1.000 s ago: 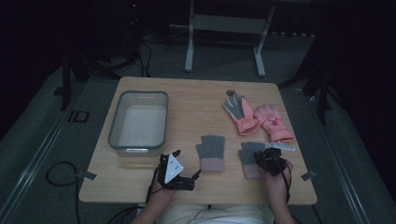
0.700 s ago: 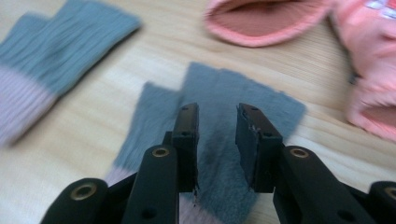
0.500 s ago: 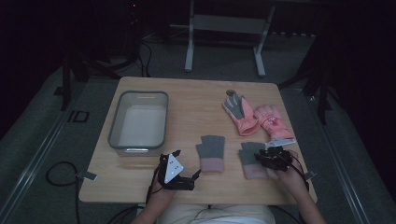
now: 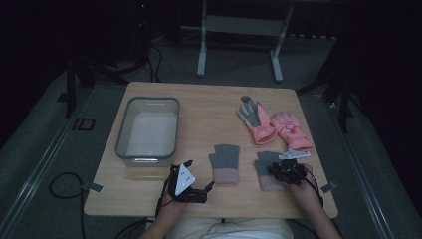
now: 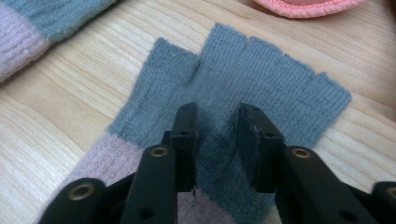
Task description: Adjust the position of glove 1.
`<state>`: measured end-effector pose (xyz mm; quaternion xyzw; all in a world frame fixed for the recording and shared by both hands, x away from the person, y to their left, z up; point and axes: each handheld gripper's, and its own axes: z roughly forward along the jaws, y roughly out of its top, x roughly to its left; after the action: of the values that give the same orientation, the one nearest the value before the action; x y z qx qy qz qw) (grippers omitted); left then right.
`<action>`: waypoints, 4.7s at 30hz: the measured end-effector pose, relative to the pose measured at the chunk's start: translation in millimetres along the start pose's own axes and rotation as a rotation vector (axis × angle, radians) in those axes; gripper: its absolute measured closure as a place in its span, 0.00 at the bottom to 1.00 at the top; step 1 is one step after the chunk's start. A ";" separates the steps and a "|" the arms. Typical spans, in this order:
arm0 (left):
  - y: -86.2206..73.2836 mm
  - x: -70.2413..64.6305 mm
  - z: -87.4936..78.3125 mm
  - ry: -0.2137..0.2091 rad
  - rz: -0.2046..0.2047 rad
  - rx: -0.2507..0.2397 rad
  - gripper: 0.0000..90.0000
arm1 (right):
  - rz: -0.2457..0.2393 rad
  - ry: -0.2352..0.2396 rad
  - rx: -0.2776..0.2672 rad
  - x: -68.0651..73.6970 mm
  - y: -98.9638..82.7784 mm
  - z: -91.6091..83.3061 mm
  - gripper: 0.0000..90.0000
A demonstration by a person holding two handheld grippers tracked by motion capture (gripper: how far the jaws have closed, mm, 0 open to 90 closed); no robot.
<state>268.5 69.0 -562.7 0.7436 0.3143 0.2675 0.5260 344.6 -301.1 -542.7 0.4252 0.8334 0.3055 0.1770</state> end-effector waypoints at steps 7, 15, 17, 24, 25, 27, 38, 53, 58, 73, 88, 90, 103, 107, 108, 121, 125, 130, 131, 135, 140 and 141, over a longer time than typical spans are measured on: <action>0.0 0.0 0.1 0.001 -0.004 -0.002 0.00 | 0.027 -0.041 -0.019 6.1 -1.4 1.2 0.92; -0.1 -0.3 -0.1 0.003 -0.004 -0.005 0.00 | 0.109 -0.071 -0.027 6.2 1.8 -6.3 0.95; -0.1 0.2 -0.1 0.000 -0.006 -0.003 0.00 | 0.119 -0.080 -0.039 5.9 5.1 -12.9 0.95; -0.1 -0.1 -0.1 -0.001 -0.003 -0.002 0.00 | 0.140 -0.081 -0.119 15.2 31.3 -41.3 0.95; -0.1 -0.1 0.0 -0.002 -0.004 -0.003 0.00 | 0.134 -0.082 -0.126 18.2 36.4 -43.6 0.95; -0.2 0.0 -0.3 -0.002 -0.005 -0.005 0.00 | 0.130 -0.076 -0.145 23.8 46.3 -46.8 0.95; 0.0 0.7 -0.2 -0.007 0.000 -0.002 0.00 | 0.108 -0.007 -0.182 68.5 94.3 -38.2 0.95; -0.2 0.1 -0.4 -0.005 -0.004 -0.005 0.00 | 0.092 0.065 -0.107 110.9 104.2 12.2 0.95; -0.2 0.6 -0.4 -0.007 -0.009 -0.005 0.00 | 0.115 0.078 -0.079 113.4 99.0 25.5 0.95; 0.4 1.0 0.7 -0.028 -0.015 0.010 0.00 | 0.127 0.075 -0.028 116.3 89.8 52.1 0.95; 2.0 0.7 4.3 -0.044 -0.030 0.034 0.00 | 0.133 0.096 -0.057 108.9 87.4 47.6 0.85; 2.0 3.4 4.2 -0.072 -0.031 0.043 0.00 | 0.129 0.088 -0.076 103.9 89.8 41.1 0.83; 32.6 -5.4 14.6 -0.232 0.028 0.183 0.00 | 0.015 0.143 -0.152 57.2 109.2 22.6 0.67; 40.6 -7.2 30.2 -0.296 0.123 0.186 0.08 | -0.001 0.146 -0.128 49.4 115.7 35.7 0.67; 41.6 -6.1 33.2 -0.321 0.137 0.186 0.13 | 0.004 0.151 -0.123 48.5 116.1 39.5 0.67; 37.8 -9.6 61.6 -0.398 0.304 0.298 0.40 | 0.021 0.148 -0.036 48.9 107.8 73.9 0.53; 36.7 -11.8 65.1 -0.388 0.328 0.316 0.41 | 0.023 0.134 0.011 47.7 103.0 83.2 0.46; 34.3 -12.4 66.3 -0.371 0.360 0.312 0.44 | 0.086 0.156 0.037 43.7 99.7 88.8 0.43; 33.5 -12.6 66.1 -0.369 0.367 0.309 0.45 | 0.081 0.156 0.033 44.0 99.1 88.8 0.44; 32.9 -15.0 67.0 -0.352 0.411 0.318 0.48 | 0.078 0.186 0.038 45.5 99.8 88.3 0.57; 32.0 -21.4 68.2 -0.315 0.500 0.329 0.52 | 0.095 0.208 0.050 49.7 101.8 88.8 0.67; 31.6 -21.9 68.4 -0.303 0.514 0.325 0.54 | 0.101 0.217 0.054 50.0 102.1 88.9 0.70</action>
<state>309.8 2.7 -555.0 0.9040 0.0734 0.2244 0.3564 426.4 -182.2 -543.9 0.4357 0.8331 0.3357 0.0584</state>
